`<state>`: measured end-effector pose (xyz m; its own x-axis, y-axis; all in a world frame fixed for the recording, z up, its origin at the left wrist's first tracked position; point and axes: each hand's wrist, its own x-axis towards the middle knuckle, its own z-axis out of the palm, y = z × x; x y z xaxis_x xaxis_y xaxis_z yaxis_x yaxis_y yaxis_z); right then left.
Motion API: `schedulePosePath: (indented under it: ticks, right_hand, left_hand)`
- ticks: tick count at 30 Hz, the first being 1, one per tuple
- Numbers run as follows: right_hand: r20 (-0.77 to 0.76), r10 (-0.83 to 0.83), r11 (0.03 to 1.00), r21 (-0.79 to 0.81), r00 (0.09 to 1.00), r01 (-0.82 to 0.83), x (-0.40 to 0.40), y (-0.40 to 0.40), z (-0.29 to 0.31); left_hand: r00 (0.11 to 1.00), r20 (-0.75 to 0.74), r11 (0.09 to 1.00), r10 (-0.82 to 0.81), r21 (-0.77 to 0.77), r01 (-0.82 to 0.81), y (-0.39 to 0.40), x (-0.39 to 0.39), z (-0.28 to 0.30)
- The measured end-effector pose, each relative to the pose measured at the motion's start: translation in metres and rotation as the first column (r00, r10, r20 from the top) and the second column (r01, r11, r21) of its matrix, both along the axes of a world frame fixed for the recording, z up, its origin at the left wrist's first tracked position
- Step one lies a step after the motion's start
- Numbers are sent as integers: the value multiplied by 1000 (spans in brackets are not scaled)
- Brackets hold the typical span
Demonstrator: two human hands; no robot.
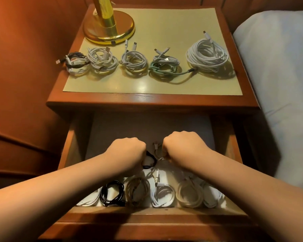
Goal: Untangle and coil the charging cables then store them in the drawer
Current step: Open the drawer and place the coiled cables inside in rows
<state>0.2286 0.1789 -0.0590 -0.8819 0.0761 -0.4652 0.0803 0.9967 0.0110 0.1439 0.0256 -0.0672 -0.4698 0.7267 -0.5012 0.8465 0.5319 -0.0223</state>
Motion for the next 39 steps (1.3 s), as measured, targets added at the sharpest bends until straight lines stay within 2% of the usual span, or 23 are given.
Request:
schedulePosePath:
  ticks: [6,10,14,20,26,30,34,39]
  right_hand:
    - [56,13,999,-53,998,-10,-1,-5,-9]
    - [89,22,987,-163,996,-8,4,-6,-14]
    - [106,0,960,-280,994,30,6,-7,-21]
    - [141,38,950,-313,989,8,5,-5,-19]
    - [45,31,961,-276,999,-17,-2,-3,7]
    - [-64,-37,935,-354,997,11,-9,-1,31]
    - [-216,-99,887,-461,971,-12,-13,-4,50]
    - [-316,-213,828,-561,924,-1,-34,-16,68]
  left_hand:
    - [998,58,1000,9,-25,-8,-1,7,-14]
    - [985,156,995,72,-75,-61,2,3,-13]
    - [971,232,990,58,-142,-25,3,-1,-15]
    - [981,192,979,-7,-197,45,5,-1,-7]
    - [985,158,992,-70,-90,85,0,-11,29]
    - [991,98,996,-90,18,88,-13,-27,58]
    - [996,95,992,4,129,-16,-35,-50,85]
    - [977,142,937,158,292,-194,-64,-86,115]
